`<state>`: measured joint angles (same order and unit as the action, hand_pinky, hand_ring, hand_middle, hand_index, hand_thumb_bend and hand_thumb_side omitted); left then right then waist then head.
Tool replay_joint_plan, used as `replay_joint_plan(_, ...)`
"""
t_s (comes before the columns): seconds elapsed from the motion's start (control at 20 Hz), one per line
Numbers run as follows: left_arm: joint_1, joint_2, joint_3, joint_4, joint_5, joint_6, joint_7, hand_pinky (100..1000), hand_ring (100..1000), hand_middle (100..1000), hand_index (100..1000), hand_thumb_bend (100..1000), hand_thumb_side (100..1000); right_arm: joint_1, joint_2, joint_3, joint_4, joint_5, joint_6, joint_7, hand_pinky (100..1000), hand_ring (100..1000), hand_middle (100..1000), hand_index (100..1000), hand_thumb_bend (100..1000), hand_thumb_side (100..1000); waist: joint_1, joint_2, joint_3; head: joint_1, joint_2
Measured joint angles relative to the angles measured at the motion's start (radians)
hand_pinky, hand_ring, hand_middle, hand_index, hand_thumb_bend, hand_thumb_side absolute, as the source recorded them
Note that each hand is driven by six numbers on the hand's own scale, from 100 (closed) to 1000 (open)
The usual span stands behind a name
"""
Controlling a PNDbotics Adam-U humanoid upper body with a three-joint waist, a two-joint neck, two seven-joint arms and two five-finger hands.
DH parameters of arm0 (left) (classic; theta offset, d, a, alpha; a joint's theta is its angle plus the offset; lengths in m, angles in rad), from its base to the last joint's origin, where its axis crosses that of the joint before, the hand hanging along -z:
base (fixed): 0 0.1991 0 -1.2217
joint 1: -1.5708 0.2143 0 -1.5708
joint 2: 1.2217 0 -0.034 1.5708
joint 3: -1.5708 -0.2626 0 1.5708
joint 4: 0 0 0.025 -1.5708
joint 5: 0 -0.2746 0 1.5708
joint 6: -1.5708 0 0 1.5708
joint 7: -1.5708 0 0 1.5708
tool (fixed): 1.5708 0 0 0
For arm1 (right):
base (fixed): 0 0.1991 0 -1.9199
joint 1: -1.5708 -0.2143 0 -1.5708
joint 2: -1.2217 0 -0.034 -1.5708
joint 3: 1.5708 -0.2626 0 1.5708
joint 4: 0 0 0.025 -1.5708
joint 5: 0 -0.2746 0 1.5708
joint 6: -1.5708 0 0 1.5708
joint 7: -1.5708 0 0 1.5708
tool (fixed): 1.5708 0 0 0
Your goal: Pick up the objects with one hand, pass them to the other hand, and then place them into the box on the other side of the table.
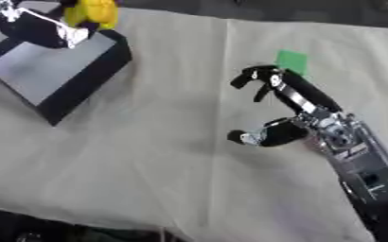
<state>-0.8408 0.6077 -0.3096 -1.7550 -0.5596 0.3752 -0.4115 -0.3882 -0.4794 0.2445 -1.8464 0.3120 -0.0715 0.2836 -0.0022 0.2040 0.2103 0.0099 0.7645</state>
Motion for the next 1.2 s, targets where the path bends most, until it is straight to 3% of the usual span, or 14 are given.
replay_joint_plan(0.05,0.006,0.009,0.006,0.003,0.005,0.003,0.005,690,492,403,456,238,100,0.002,-0.001,-0.008,-0.013,-0.016,0.003,-0.004,557,916,639,701,617,135,-0.002,0.000,-0.002,0.004,0.000)
replay_joint_plan(0.6,0.047,0.084,0.066,0.038,0.045,0.031,0.056,693,489,400,454,212,100,0.003,-0.010,-0.108,-0.091,-0.123,0.048,-0.074,523,877,572,684,610,102,-0.022,0.008,-0.020,0.034,0.000)
replay_joint_plan(0.9,0.070,0.111,0.090,0.096,0.042,0.040,0.079,693,491,403,456,211,100,0.000,-0.010,-0.130,-0.101,-0.151,0.060,-0.131,501,864,558,676,614,100,-0.031,0.019,-0.031,0.033,-0.003)
replay_joint_plan(1.2,0.097,0.120,0.107,0.176,0.016,0.044,0.094,695,495,407,460,206,100,-0.019,-0.009,-0.147,-0.105,-0.172,0.071,-0.189,503,865,558,677,615,100,-0.051,0.035,-0.044,0.051,-0.026)
